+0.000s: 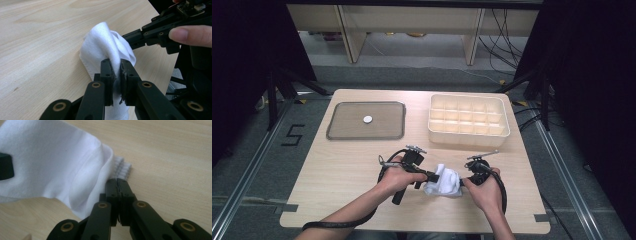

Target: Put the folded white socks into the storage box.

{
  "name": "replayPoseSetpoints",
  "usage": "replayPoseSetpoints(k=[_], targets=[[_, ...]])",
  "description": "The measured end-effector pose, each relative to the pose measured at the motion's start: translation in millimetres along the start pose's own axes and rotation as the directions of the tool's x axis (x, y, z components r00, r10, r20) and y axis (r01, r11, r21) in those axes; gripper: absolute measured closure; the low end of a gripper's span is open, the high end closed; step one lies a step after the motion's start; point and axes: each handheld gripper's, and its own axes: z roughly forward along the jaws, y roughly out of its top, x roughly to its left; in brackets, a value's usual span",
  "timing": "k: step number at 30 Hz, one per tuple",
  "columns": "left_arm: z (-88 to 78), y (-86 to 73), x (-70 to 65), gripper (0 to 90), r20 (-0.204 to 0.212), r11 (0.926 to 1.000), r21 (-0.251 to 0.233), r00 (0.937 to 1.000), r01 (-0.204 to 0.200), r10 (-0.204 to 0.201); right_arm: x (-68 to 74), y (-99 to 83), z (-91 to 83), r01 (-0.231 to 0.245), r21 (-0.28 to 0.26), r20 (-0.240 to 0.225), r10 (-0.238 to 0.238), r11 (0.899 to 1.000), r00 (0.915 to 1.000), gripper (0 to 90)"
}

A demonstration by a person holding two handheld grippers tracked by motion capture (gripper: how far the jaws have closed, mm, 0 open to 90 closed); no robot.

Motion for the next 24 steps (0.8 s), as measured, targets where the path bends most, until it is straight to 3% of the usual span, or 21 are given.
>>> replayPoseSetpoints(k=[2, 3, 6, 7, 8, 9, 10, 11, 15, 17, 18, 20, 21, 22, 23, 24], targets=[[1.7, 0.2, -0.3, 81.5, 0.003, 1.0000, -0.004, 1.0000, 0.001, -0.001, 3.2, 0.0, -1.0, -0.026, 0.015, -0.003, 0.026, 1.000, 0.9997, 88.4], [4.1, 0.0, -1.4, 81.6, 0.011, 0.9998, -0.020, 0.9999, 0.004, -0.004, 3.6, -1.2, 0.4, -0.008, 0.013, -0.001, 0.008, 1.000, 1.0000, 88.1], [4.4, 1.2, -3.1, 81.5, 0.005, 1.0000, -0.005, 1.0000, 0.000, 0.000, 3.4, -1.0, 2.0, -0.018, 0.015, 0.013, 0.018, 1.000, 0.9997, 88.0], [4.4, 2.2, -4.1, 81.5, 0.001, 1.0000, 0.002, 1.0000, -0.004, 0.004, 1.0, -1.9, 4.4, 0.004, 0.007, 0.013, -0.004, 1.000, 0.9999, 88.0], [4.6, 2.5, -4.9, 81.5, 0.001, 1.0000, 0.002, 1.0000, -0.003, 0.003, 1.0, -1.9, 4.4, 0.004, 0.007, 0.013, -0.004, 1.000, 0.9999, 88.0], [5.3, 2.9, -5.2, 81.6, 0.003, 1.0000, -0.004, 1.0000, -0.008, 0.008, 2.7, -1.4, 5.0, -0.025, 0.016, 0.018, 0.025, 1.000, 0.9995, 88.0], [7.0, 2.5, -5.5, 81.5, 0.012, 0.9997, -0.025, 0.9999, -0.002, 0.002, 2.4, -1.4, 5.6, -0.014, 0.010, 0.012, 0.014, 1.000, 0.9998, 88.0], [5.3, 4.6, -6.2, 81.5, -0.003, 1.0000, 0.004, 1.0000, -0.009, 0.009, 3.5, -1.4, 5.4, -0.025, 0.019, 0.021, 0.024, 1.000, 0.9995, 88.0], [5.7, 5.9, -7.1, 81.5, -0.008, 0.9999, 0.010, 0.9999, -0.011, 0.011, 5.6, -0.9, 8.5, -0.011, 0.007, 0.006, 0.011, 1.000, 0.9999, 87.9], [8.7, 5.0, -6.9, 81.5, 0.005, 0.9997, -0.023, 0.9999, -0.012, 0.012, 7.0, -0.6, 8.5, -0.019, 0.012, 0.003, 0.019, 1.000, 0.9998, 87.9], [7.3, 6.2, -7.4, 81.5, -0.004, 0.9999, 0.005, 0.9999, -0.016, 0.016, 7.9, -0.2, 9.8, -0.012, 0.017, 0.009, 0.012, 1.000, 0.9999, 87.8], [8.9, 6.4, -8.4, 81.5, -0.001, 1.0000, 0.002, 1.0000, -0.010, 0.010, 10.4, 0.1, 9.6, -0.027, 0.019, -0.001, 0.027, 0.999, 0.9996, 87.7], [11.3, 5.6, -8.4, 81.5, 0.005, 0.9997, -0.024, 1.0000, -0.008, 0.008, 10.2, 0.6, 10.5, -0.005, 0.018, -0.012, 0.005, 1.000, 0.9999, 87.6], [9.4, 7.3, -9.1, 81.5, -0.008, 0.9998, 0.011, 0.9999, -0.014, 0.015, 10.9, 1.0, 10.7, -0.015, 0.027, -0.003, 0.015, 1.000, 0.9999, 87.6], [10.0, 7.4, -9.3, 81.5, -0.005, 0.9999, 0.009, 0.9999, -0.013, 0.013, 10.8, 1.2, 12.1, 0.005, 0.018, 0.008, -0.006, 1.000, 1.0000, 87.5], [10.4, 7.6, -9.4, 81.5, -0.007, 0.9998, 0.012, 0.9999, -0.015, 0.016, 11.8, 1.9, 13.1, 0.019, 0.005, -0.014, -0.019, 1.000, 0.9997, 87.4]])
